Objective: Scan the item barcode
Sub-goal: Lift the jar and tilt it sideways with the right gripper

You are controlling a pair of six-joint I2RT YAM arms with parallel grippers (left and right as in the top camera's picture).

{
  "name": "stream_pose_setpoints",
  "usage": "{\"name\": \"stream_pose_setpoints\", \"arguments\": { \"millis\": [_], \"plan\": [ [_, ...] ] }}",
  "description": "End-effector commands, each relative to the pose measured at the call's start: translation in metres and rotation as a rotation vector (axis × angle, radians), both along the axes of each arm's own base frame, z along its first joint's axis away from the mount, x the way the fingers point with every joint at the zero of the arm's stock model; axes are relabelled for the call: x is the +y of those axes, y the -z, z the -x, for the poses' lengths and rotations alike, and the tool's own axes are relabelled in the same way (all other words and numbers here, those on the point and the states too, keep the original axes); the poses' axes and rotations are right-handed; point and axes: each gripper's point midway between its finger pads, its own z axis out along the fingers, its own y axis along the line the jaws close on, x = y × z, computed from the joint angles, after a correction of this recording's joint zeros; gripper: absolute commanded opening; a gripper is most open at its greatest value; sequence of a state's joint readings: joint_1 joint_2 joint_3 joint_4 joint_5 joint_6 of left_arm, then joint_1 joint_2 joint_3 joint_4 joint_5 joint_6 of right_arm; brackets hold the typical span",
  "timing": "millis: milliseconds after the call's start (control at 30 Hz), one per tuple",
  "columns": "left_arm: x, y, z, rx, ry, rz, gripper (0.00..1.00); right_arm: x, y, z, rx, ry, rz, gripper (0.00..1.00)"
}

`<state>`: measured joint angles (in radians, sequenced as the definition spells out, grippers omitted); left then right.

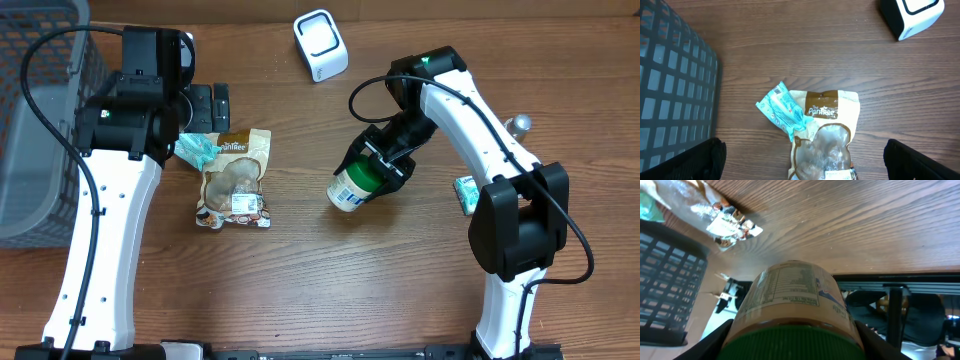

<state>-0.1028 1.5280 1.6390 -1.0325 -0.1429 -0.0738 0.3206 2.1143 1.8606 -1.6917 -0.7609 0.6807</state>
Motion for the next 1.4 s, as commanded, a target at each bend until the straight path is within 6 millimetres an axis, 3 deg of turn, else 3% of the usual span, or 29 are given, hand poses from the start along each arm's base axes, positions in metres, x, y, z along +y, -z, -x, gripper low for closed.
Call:
{"name": "stream_pose_setpoints", "arguments": {
  "millis": [0, 1367],
  "plan": [
    [0.0012, -0.0028, -0.0022, -0.006, 0.007, -0.012, 0.99, 0.0095, -0.0154, -0.0043, -0.006, 0.024, -0.074, 0.52],
    [0.0012, -0.0028, -0.0022, -0.006, 0.007, -0.013, 1.0, 0.0181, -0.0249, -0.0044, 0.012, 0.041, -0.145, 0.51]
  ]
}}
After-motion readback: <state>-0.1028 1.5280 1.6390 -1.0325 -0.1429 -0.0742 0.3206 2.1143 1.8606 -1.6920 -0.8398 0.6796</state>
